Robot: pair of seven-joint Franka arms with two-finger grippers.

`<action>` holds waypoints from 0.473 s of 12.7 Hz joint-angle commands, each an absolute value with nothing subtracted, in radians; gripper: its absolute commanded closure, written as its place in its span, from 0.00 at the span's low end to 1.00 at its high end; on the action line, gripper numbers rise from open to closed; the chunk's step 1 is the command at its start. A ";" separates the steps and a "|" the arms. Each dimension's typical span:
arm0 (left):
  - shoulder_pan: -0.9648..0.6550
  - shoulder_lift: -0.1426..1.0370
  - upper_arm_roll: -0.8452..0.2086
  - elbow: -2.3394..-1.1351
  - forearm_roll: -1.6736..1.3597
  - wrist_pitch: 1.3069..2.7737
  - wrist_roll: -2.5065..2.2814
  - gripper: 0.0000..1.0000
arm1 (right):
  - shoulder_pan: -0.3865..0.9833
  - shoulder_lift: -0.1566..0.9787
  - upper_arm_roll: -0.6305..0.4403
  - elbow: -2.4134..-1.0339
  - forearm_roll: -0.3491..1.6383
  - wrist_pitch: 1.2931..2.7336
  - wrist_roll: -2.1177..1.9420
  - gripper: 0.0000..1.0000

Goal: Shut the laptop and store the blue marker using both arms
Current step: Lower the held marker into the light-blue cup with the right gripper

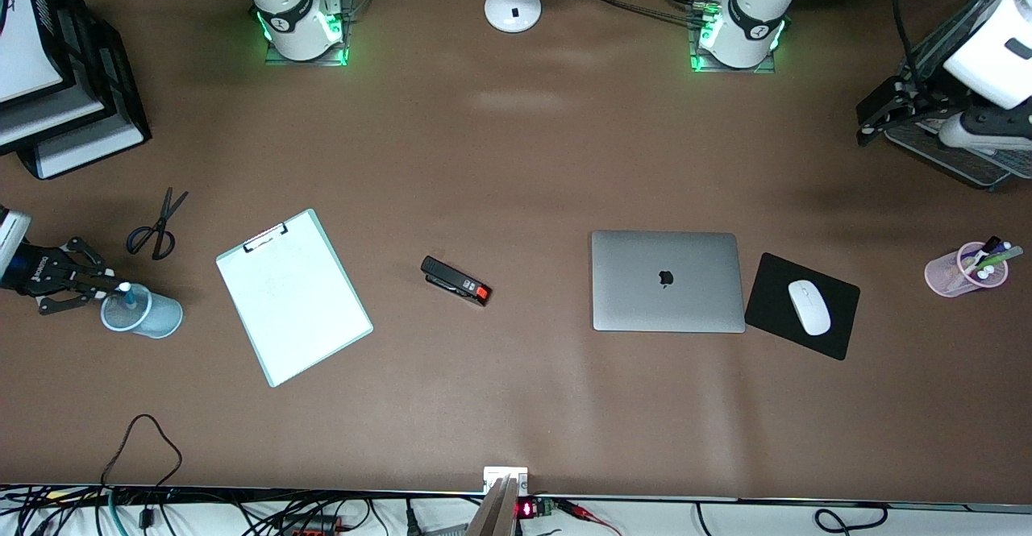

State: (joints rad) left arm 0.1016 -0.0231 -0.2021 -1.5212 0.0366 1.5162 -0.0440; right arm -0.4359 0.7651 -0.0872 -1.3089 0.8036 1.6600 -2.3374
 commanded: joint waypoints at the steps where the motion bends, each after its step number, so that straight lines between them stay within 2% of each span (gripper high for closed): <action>1: 0.026 -0.049 -0.120 -1.514 0.048 1.464 -0.011 0.00 | -0.453 0.801 -0.072 -1.273 0.853 1.680 -2.370 0.97; 6: 0.028 -0.063 -0.121 -1.523 0.048 1.459 -0.014 0.00 | -0.449 0.802 -0.074 -1.259 0.830 1.691 -2.393 0.97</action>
State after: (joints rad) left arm 0.0404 -0.0489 -0.1333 -1.5210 0.0366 1.4701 -0.0332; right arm -0.4361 0.7828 -0.0868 -1.2985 0.8346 1.7029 -2.3772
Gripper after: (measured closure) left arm 0.000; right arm 0.824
